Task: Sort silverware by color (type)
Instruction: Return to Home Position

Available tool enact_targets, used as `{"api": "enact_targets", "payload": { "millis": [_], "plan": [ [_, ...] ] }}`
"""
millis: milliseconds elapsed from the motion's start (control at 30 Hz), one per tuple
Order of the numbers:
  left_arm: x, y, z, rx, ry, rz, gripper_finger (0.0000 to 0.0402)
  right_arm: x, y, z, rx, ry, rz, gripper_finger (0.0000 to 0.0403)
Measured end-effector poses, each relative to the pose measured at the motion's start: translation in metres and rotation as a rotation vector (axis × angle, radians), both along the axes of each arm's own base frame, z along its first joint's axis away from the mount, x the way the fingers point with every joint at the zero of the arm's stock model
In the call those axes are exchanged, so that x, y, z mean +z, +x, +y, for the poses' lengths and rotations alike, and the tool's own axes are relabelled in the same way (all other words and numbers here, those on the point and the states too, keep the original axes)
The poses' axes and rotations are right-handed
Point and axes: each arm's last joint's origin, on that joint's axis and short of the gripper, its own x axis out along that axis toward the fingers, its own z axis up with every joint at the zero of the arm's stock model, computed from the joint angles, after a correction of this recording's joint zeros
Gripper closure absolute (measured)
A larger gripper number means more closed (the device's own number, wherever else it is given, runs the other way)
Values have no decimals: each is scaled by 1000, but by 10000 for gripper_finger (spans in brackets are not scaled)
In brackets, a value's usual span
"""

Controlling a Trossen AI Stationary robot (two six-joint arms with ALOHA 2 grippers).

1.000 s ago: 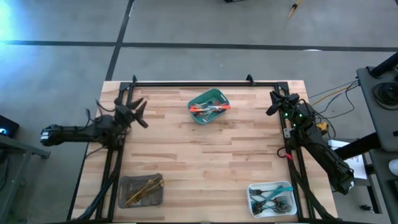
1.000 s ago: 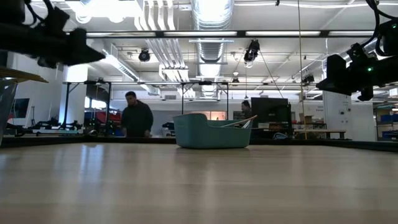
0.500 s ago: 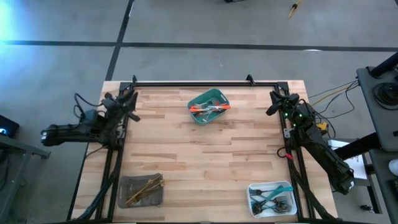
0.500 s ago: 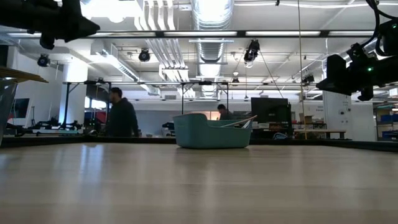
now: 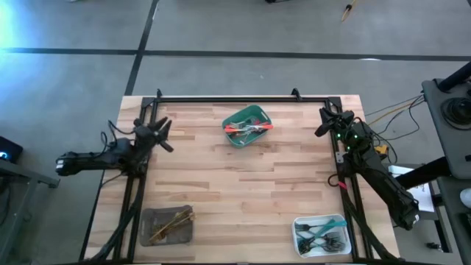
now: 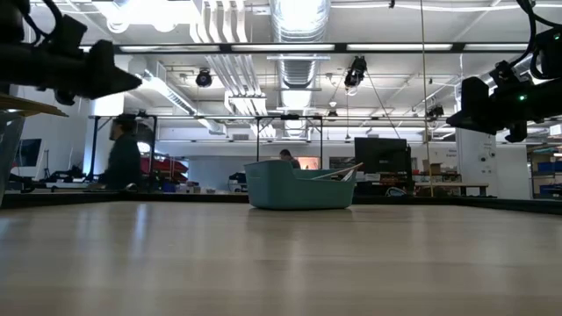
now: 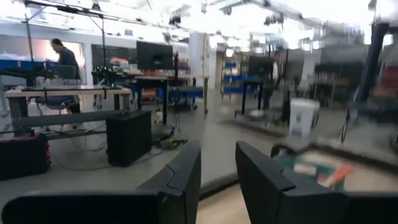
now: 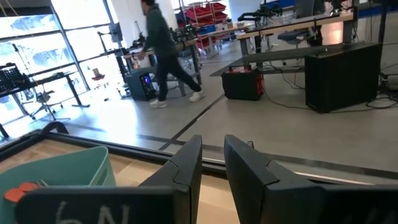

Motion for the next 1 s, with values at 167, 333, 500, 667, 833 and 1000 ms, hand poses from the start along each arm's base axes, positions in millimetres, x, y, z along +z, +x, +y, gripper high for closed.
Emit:
{"api": "enact_targets", "payload": {
  "millis": [167, 333, 500, 667, 833, 1000],
  "plan": [
    [-11, 2, 0, -2, -4, 131, 317, 0, 0, 0, 0, 0, 0, 342],
    [-14, 3, 0, -2, -6, 168, 317, 0, 0, 0, 0, 0, 0, 342],
    [-15, 4, 0, -2, -6, 176, 317, 0, 0, 0, 0, 0, 0, 342],
    [-15, 4, 0, -2, -6, 181, 317, 0, 0, 0, 0, 0, 0, 342],
    [-15, 4, 0, -2, -6, 181, 317, 0, 0, 0, 0, 0, 0, 342],
    [-15, 4, 0, -2, -6, 181, 317, 0, 0, 0, 0, 0, 0, 342]
  ]
}}
